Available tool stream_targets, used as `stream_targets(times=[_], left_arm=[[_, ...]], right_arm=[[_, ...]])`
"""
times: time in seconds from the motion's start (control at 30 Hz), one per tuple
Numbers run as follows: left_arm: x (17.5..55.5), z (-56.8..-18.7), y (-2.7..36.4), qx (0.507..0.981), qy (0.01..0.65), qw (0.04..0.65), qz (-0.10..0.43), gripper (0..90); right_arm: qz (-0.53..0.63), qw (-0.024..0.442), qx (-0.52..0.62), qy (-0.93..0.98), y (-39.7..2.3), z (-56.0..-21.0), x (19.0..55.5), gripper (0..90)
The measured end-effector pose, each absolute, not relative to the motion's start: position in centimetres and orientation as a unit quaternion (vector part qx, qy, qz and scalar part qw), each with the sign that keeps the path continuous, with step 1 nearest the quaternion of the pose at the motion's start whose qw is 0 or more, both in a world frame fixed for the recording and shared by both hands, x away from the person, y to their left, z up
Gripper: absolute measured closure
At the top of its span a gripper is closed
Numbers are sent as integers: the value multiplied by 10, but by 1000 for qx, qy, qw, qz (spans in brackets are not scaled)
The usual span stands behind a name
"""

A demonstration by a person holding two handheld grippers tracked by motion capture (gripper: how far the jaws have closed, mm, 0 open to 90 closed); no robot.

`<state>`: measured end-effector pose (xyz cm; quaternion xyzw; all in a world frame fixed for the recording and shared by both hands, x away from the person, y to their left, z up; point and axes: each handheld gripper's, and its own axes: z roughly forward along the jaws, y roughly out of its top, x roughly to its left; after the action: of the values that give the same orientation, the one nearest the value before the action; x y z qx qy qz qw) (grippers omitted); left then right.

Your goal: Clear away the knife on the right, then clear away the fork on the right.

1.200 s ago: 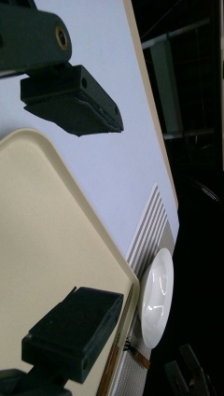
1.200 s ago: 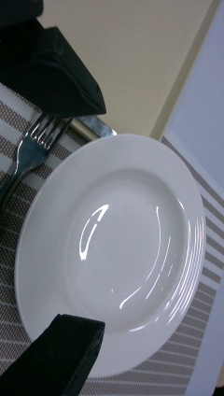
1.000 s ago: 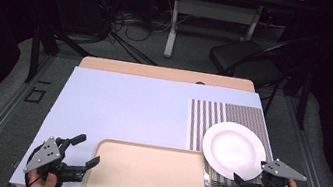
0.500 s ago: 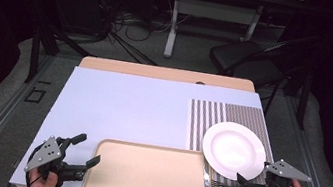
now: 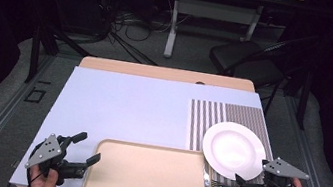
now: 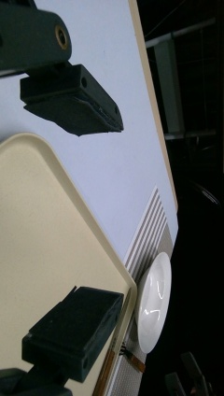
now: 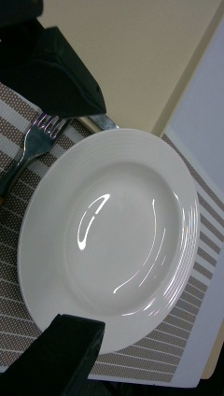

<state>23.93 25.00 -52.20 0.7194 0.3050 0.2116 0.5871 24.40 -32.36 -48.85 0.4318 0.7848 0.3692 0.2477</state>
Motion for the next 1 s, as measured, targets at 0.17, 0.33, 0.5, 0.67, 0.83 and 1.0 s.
stream_targets(times=[0.17,0.33,0.5,0.67,0.83,1.0], left_arm=[[240,-522,248,723,302,586,209,157],[239,-522,248,721,301,587,211,157],[238,-521,249,723,301,585,212,157],[236,-521,248,724,301,584,211,157],[236,-521,248,722,304,584,214,156],[235,-520,244,727,298,581,215,157]], right_arm=[[358,242,413,802,-323,-492,244,0],[356,237,400,811,-327,-493,245,0],[353,235,396,814,-327,-491,247,0],[334,225,376,834,-328,-488,249,21],[289,232,342,864,-325,-487,250,21],[256,229,301,890,-322,-483,250,26]])
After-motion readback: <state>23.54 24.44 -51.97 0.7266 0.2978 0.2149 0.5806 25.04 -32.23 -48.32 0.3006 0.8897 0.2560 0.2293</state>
